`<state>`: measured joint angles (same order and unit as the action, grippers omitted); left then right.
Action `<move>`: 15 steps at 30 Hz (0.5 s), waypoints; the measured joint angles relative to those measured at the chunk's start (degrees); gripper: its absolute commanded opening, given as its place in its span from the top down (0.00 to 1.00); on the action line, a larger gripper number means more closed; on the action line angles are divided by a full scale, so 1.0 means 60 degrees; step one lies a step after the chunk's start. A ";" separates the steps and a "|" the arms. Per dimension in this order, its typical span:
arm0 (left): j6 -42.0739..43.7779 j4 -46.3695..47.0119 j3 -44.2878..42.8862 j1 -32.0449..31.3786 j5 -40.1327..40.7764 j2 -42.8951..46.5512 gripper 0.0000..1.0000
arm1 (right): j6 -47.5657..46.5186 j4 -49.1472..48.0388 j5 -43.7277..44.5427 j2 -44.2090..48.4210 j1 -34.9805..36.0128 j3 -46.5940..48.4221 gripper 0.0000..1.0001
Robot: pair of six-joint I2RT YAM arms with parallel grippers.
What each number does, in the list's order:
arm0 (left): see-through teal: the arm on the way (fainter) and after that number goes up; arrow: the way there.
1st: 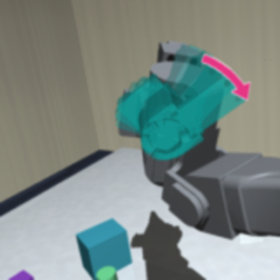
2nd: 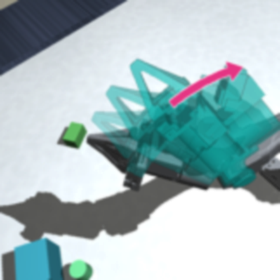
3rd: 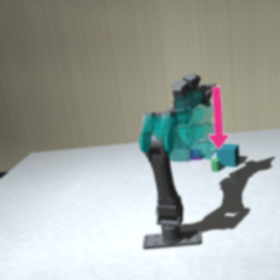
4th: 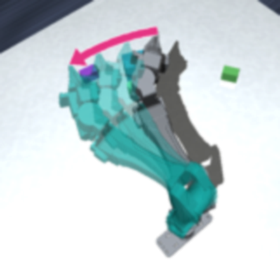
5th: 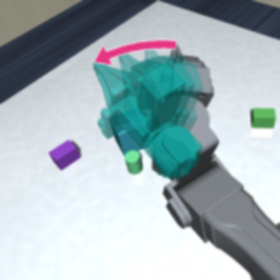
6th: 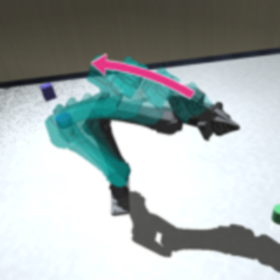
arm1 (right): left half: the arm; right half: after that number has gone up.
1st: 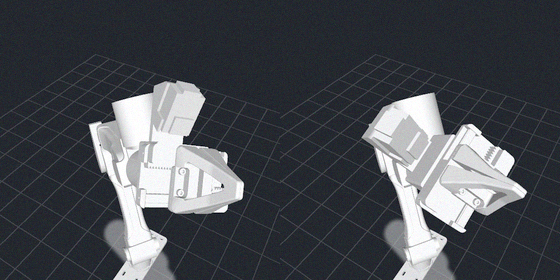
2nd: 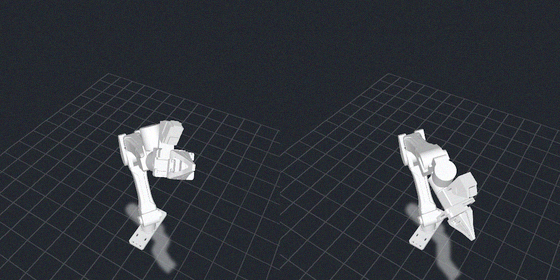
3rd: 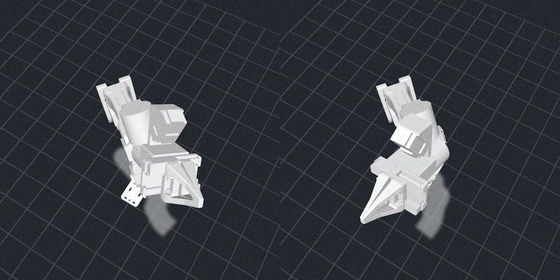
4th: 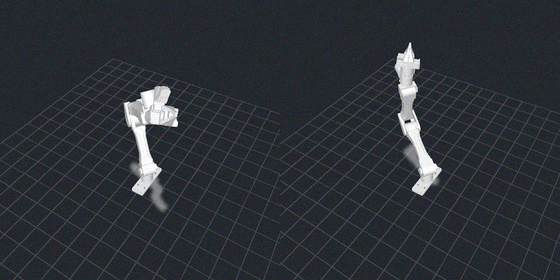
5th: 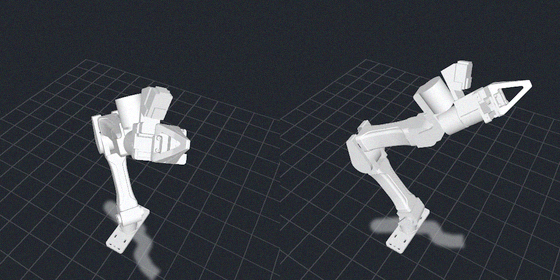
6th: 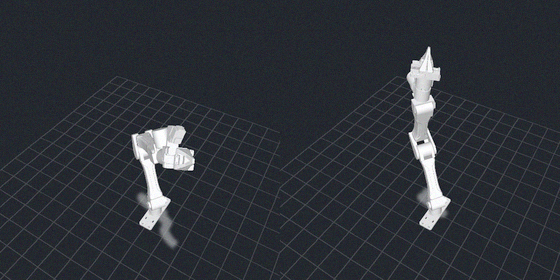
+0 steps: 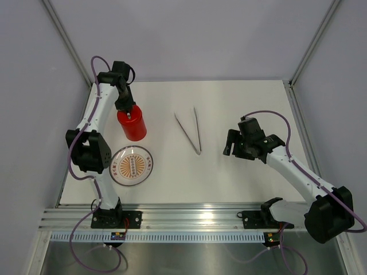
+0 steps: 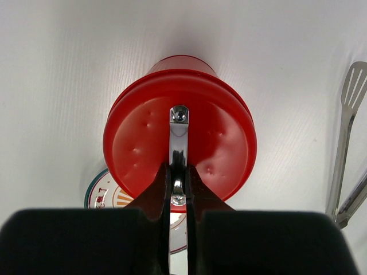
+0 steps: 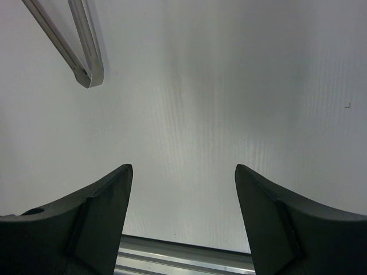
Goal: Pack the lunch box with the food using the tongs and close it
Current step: Close the box lid on the packing box.
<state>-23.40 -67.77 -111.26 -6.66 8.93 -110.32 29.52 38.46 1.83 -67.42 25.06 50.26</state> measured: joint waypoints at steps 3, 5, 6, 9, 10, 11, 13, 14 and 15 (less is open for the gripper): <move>-0.0011 0.0193 0.0222 0.0022 -0.0033 0.0127 1.00 | 0.0000 -0.0004 0.0004 0.0004 0.0000 0.0022 0.21; -0.0025 0.0310 0.0342 0.0069 -0.0102 0.0189 1.00 | 0.0000 0.0004 0.0004 0.0004 0.0000 0.0022 0.21; -0.0036 0.0346 0.0379 0.0087 -0.0135 0.0211 1.00 | 0.0000 0.0004 0.0004 0.0004 0.0000 0.0022 0.21; -0.0066 0.0499 0.0484 0.0146 -0.0226 0.0255 1.00 | 0.0000 0.0047 0.0004 0.0033 0.0000 0.0022 0.21; -0.0066 0.0532 0.0492 0.0157 -0.0237 0.0255 1.00 | 0.0000 0.0062 0.0007 0.0047 0.0000 0.0022 0.21; -0.0066 0.0554 0.0492 0.0168 -0.0244 0.0255 1.00 | 0.0000 0.0066 0.0004 0.0066 0.0000 0.0022 0.21; -0.0066 0.0583 0.0492 0.0175 -0.0251 0.0255 0.93 | 0.0000 0.0066 0.0004 0.0076 0.0000 0.0022 0.21; -0.0062 0.0590 0.0492 0.0175 -0.0251 0.0255 0.89 | 0.0000 0.0066 0.0004 0.0080 0.0000 0.0022 0.21; -0.0058 0.0597 0.0492 0.0175 -0.0251 0.0255 0.85 | 0.0000 0.0066 0.0004 0.0084 0.0000 0.0022 0.21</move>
<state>-23.75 -64.18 -108.31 -5.61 7.42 -108.79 29.52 38.85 1.85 -66.92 25.06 50.39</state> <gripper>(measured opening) 0.106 0.795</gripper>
